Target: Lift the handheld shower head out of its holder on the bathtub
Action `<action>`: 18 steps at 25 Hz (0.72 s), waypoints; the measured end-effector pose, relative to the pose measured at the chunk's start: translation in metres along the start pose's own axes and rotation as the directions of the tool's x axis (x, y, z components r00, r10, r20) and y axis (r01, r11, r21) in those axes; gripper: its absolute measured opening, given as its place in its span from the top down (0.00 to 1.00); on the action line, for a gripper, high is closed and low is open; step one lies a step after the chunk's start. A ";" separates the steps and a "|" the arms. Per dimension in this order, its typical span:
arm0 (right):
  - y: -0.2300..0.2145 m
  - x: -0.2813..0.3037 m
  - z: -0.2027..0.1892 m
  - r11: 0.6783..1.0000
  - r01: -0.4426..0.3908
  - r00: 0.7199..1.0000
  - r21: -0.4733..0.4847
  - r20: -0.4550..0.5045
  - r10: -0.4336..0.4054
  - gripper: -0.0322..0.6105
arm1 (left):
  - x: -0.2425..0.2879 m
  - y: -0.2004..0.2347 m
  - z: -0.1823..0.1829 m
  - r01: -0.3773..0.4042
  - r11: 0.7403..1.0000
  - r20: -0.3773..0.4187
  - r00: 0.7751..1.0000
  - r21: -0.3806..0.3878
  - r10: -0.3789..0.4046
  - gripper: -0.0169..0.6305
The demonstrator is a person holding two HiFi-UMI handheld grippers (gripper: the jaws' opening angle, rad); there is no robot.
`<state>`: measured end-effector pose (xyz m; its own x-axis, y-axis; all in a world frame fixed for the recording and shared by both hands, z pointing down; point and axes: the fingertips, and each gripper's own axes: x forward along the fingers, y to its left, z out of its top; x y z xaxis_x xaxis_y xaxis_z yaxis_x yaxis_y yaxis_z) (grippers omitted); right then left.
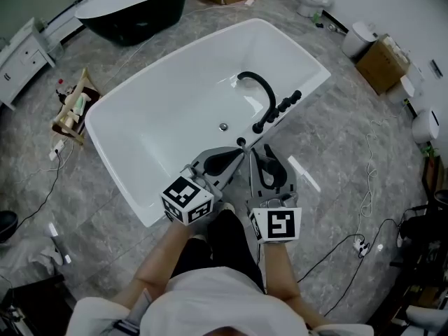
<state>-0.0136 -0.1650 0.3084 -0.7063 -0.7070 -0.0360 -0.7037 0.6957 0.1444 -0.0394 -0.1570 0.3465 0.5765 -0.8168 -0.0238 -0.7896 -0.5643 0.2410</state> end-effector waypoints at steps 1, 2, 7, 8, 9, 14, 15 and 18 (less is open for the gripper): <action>0.002 -0.005 0.002 1.000 0.004 1.000 -0.002 0.005 -0.004 0.77 | -0.003 -0.004 0.000 0.004 1.000 0.000 1.000 0.003 -0.004 0.96; 0.004 -0.010 0.005 1.000 0.008 1.000 -0.006 0.010 -0.007 0.77 | -0.007 -0.009 0.000 0.010 1.000 0.000 1.000 0.006 -0.010 0.96; 0.015 -0.032 0.015 1.000 0.026 0.999 -0.010 0.025 -0.026 0.77 | -0.023 -0.028 -0.002 0.041 0.999 -0.001 0.999 0.014 -0.041 0.96; 0.016 -0.038 0.017 0.999 0.032 0.999 -0.011 0.029 -0.032 0.77 | -0.025 -0.032 -0.002 0.048 0.999 -0.001 0.999 0.015 -0.048 0.96; 0.016 -0.044 0.020 0.999 0.040 0.999 -0.011 0.033 -0.039 0.77 | -0.028 -0.036 -0.002 0.054 0.998 -0.001 0.999 0.016 -0.054 0.96; 0.016 -0.073 0.034 0.996 0.091 0.995 -0.003 0.052 -0.090 0.77 | -0.040 -0.061 -0.003 0.094 0.995 -0.003 0.996 0.019 -0.094 0.96; 0.017 -0.079 0.035 0.995 0.101 0.993 -0.002 0.054 -0.101 0.77 | -0.042 -0.067 -0.004 0.104 0.994 -0.005 0.995 0.020 -0.104 0.96; 0.017 -0.097 0.040 0.991 0.130 0.989 0.006 0.066 -0.131 0.77 | -0.048 -0.084 -0.006 0.132 0.991 -0.004 0.991 0.022 -0.132 0.96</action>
<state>0.0399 -0.0790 0.2752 -0.6119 -0.7819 -0.1193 -0.7902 0.5982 0.1330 0.0005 -0.0700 0.3332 0.6763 -0.7348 -0.0518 -0.7111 -0.6696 0.2146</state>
